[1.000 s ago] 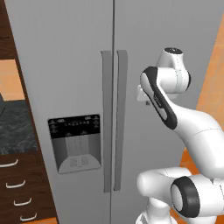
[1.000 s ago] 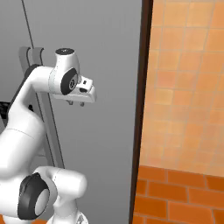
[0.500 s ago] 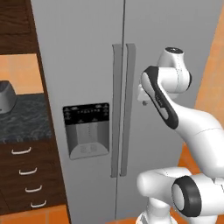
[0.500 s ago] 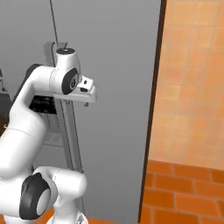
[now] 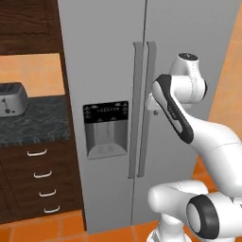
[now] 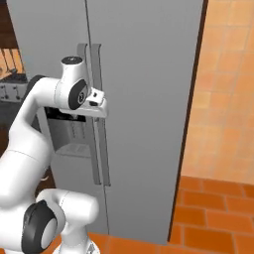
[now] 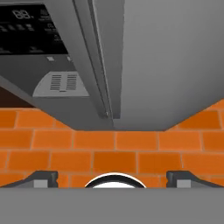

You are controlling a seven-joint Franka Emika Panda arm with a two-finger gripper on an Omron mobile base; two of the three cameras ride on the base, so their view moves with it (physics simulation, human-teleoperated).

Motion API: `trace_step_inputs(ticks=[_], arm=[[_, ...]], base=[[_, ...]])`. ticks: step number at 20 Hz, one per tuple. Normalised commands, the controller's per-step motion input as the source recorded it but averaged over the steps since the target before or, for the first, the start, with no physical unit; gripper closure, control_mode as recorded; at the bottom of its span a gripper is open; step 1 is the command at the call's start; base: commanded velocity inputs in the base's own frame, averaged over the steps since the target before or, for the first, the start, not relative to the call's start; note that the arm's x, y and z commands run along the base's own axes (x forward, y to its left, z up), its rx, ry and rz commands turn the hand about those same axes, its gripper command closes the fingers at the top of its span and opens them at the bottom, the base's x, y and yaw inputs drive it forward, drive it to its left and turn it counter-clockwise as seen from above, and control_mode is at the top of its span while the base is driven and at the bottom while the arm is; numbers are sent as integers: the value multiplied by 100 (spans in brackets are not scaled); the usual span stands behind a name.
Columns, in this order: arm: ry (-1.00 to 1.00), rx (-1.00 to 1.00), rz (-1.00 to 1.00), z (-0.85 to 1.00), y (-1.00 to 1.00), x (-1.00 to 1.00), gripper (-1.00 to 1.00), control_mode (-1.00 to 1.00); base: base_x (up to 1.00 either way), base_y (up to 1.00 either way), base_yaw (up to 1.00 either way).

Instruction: Take the strawberry from the fridge and place it on top of the pancake, located on the dining counter.

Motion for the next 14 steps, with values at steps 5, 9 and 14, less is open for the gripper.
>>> trace_step_inputs(ticks=[5, 9, 14], arm=[[0, 0, 0, 0, 0, 0, -100, 100], [0, 0, 0, 0, 0, 0, -100, 100], [0, 0, 0, 0, 0, 0, -100, 100]], base=[[10, 60, -36], [36, 41, -44], [4, 12, -28]])
